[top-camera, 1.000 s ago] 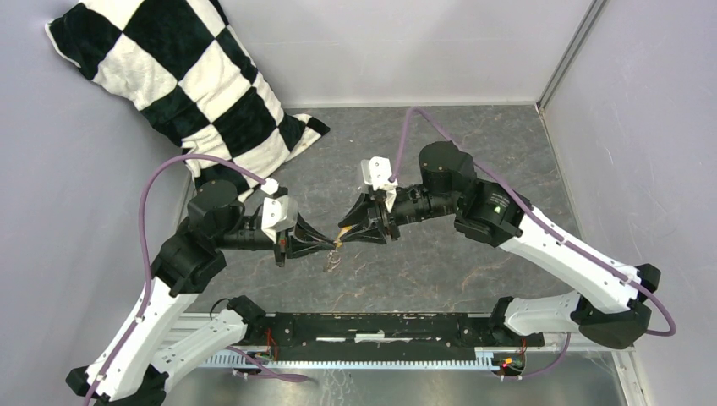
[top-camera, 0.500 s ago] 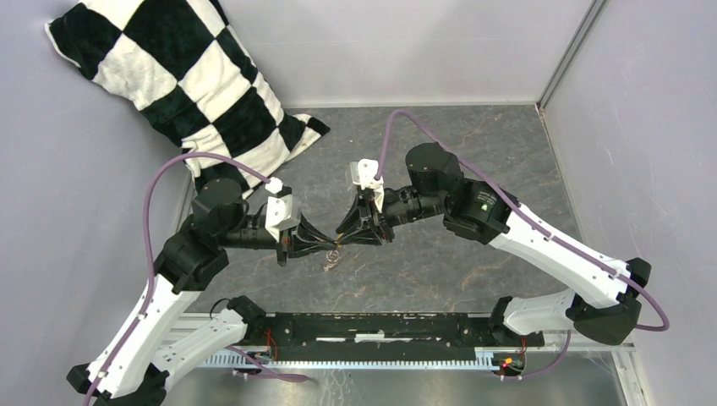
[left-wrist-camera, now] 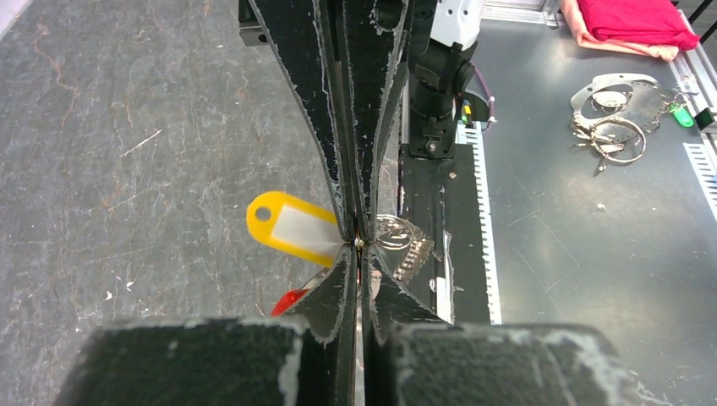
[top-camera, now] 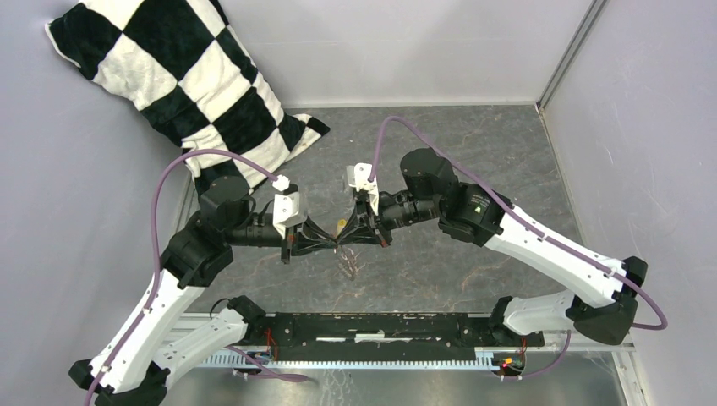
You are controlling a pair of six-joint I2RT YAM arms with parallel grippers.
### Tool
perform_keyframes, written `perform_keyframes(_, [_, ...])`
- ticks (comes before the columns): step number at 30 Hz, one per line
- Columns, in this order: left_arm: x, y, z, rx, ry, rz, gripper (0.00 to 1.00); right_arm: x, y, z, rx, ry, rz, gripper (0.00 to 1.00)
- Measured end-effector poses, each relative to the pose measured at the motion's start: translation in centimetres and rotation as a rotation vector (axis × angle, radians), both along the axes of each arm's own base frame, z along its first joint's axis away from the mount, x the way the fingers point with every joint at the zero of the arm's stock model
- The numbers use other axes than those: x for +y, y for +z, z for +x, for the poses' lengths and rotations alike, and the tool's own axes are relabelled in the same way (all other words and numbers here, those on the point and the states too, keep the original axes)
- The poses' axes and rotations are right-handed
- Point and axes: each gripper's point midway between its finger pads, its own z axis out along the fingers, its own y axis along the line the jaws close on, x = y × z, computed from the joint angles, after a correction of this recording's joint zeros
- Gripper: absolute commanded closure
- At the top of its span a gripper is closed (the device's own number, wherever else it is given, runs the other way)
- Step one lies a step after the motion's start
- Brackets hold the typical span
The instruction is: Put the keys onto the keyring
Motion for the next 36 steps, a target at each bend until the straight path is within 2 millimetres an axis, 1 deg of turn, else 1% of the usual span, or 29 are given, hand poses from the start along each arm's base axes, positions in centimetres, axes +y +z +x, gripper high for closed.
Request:
perform_keyframes(2, [0.0,-0.2,0.1,0.003,0.005,0.004,0.87,0.0,-0.2,0.0,-0.001,-0.006,0.011,0.99])
perform_keyframes(3, [0.0,-0.2,0.1,0.003,0.007,0.005,0.8,0.0,-0.2,0.1,-0.003,-0.011,0.017,0.99])
perform_keyframes(4, [0.0,-0.2,0.2,0.003,0.009,0.006,0.67,0.0,-0.1,0.1,-0.002,-0.015,0.025,0.99])
perform_keyframes(6, [0.0,-0.1,0.2,-0.006,0.01,0.003,0.43,0.0,-0.1,0.2,-0.005,-0.024,0.036,0.99])
perform_keyframes(7, [0.0,-0.1,0.2,-0.009,0.009,0.001,0.36,0.1,0.0,0.3,-0.008,-0.031,0.046,0.99])
perform_keyframes(10, [0.0,0.2,0.2,-0.016,0.012,-0.008,0.31,0.2,-0.1,0.5,-0.003,-0.05,0.076,0.99])
perform_keyframes(12, [0.0,0.3,0.2,-0.019,0.013,-0.012,0.2,0.1,-0.2,0.5,0.004,-0.062,0.091,0.99])
perform_keyframes(14, [0.1,0.5,0.1,-0.021,0.013,-0.016,0.17,0.0,-0.2,0.5,0.01,-0.072,0.116,0.99])
perform_keyframes(19, [0.3,0.9,-0.2,-0.019,0.017,-0.028,0.01,-0.4,0.2,0.1,0.022,-0.088,0.195,0.99])
perform_keyframes(25, [0.5,1.7,-0.5,-0.034,0.018,-0.042,0.0,-0.3,1.5,-0.1,0.028,-0.091,0.292,0.99])
perform_keyframes(29, [0.6,1.7,-0.7,-0.037,0.018,-0.044,0.0,-0.3,2.3,-0.1,0.028,-0.095,0.346,0.99])
perform_keyframes(36, [0.7,1.5,-0.8,-0.026,0.022,-0.035,0.0,-0.5,3.4,-0.2,0.021,-0.095,0.389,0.99])
